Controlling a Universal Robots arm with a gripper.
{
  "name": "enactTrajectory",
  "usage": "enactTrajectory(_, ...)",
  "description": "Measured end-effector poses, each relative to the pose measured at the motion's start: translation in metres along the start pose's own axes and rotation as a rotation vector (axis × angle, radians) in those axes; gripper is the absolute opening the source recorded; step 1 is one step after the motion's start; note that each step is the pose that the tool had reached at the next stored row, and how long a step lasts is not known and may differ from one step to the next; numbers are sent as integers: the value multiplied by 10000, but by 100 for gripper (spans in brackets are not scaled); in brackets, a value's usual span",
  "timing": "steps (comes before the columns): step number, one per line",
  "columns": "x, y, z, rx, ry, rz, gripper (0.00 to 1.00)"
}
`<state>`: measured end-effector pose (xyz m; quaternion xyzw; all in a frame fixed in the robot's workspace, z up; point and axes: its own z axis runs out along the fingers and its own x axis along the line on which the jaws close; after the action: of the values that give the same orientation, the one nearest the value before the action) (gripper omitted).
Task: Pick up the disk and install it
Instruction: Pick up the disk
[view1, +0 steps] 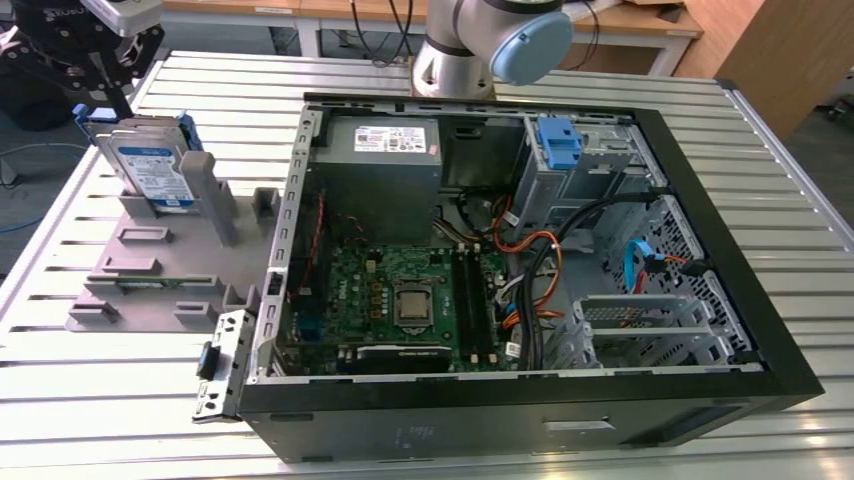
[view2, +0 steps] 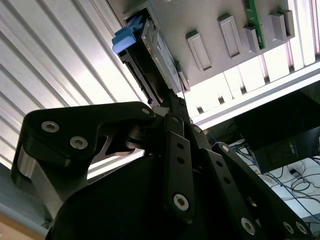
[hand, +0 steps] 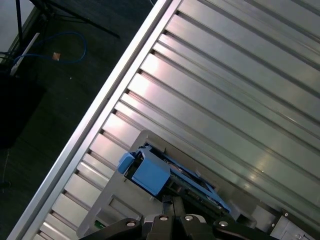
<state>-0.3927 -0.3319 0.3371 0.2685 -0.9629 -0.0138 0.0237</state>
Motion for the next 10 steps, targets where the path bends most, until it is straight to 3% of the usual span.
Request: enactTrajectory(10,0,0,0,0,0,-10,11)
